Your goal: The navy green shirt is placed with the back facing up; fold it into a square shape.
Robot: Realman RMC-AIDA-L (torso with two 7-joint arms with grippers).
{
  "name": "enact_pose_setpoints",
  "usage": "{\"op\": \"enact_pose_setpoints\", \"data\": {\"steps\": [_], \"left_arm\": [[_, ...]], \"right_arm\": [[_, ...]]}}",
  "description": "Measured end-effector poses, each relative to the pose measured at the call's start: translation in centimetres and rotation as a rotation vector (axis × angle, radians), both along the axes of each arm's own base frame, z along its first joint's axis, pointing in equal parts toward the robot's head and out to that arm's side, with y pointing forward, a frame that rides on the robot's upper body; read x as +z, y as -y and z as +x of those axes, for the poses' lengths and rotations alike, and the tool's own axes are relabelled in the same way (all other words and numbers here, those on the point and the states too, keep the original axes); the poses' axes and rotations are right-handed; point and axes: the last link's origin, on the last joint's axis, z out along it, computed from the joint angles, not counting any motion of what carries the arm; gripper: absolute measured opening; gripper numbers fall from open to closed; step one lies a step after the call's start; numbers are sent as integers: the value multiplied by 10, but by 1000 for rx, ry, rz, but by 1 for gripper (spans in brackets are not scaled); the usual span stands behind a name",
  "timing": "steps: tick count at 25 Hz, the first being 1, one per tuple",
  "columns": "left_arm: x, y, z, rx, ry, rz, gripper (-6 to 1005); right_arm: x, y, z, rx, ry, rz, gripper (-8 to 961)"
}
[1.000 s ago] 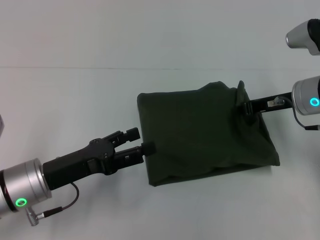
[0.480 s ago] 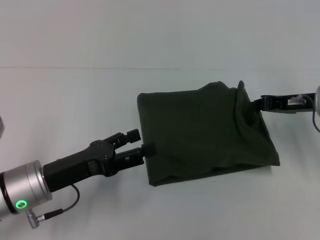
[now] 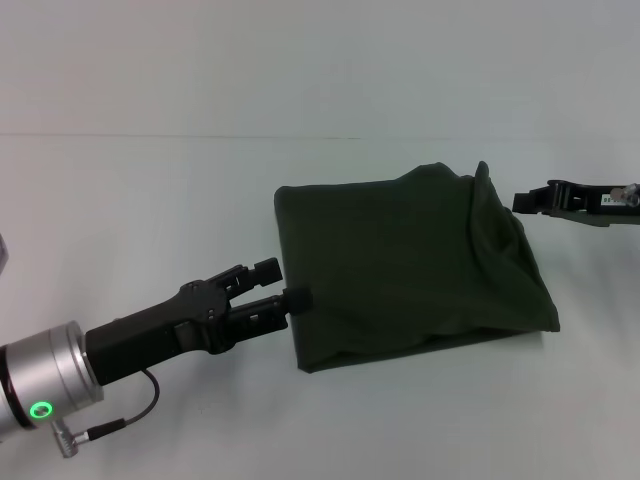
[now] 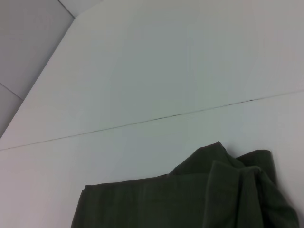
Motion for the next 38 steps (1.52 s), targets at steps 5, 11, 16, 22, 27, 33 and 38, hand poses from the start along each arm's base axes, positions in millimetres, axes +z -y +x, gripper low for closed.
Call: {"op": "enact_pose_setpoints", "data": {"steps": [5, 11, 16, 22, 27, 33, 38], "left_arm": [[0, 0, 0, -3, 0, -4, 946], [-1, 0, 1, -9, -2, -2, 946], [0, -1, 1, -11, -6, -2, 946], [0, -3, 0, -1, -17, 8, 946], [2, -5, -1, -1, -29, 16, 946], [5, -10, 0, -12, -42, 28, 946], [6, -12, 1, -15, -41, 30, 946]], "right_arm": [[-3, -2, -5, 0, -3, -12, 70], [-10, -11, -15, -42, 60, -76, 79], [-13, -23, -34, -46, 165, -134, 212], [-9, -33, -52, -27, 298, -176, 422], [-6, -30, -61, 10, 359, -213, 454], [-11, -30, -62, 23, 410, -228, 478], [-23, -27, -63, 38, 416, -234, 532]]}}
